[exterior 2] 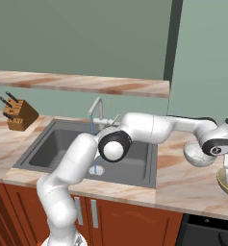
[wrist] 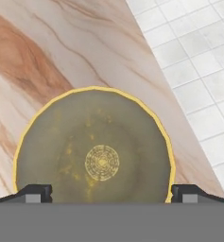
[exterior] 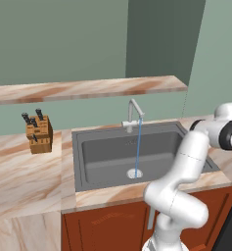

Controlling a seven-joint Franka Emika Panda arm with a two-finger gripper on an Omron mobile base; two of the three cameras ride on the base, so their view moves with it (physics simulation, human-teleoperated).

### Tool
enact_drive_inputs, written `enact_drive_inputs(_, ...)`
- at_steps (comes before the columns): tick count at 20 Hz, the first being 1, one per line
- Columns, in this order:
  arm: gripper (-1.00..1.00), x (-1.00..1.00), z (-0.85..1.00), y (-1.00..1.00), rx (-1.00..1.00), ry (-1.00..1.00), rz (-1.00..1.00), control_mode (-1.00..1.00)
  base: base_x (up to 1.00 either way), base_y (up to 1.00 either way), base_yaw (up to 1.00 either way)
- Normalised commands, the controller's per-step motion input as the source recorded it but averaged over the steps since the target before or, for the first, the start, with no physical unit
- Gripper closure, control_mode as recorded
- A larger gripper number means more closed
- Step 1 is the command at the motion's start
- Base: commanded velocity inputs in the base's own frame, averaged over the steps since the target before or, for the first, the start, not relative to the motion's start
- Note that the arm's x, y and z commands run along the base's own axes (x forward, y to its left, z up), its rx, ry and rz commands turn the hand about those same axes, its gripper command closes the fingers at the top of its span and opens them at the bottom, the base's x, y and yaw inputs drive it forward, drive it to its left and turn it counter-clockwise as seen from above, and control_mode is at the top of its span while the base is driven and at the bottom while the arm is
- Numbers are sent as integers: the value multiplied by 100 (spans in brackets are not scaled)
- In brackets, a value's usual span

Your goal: Rinse each bowl for a few seconds and place them down in the sink or on the counter.

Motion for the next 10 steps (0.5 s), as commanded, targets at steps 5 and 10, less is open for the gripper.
enact_drive_inputs(5,-100,-9,-11,-25,5,0,0,-100,0,0,0)
enact_drive_inputs(10,-100,-9,-15,-13,5,0,0,-100,0,0,0)
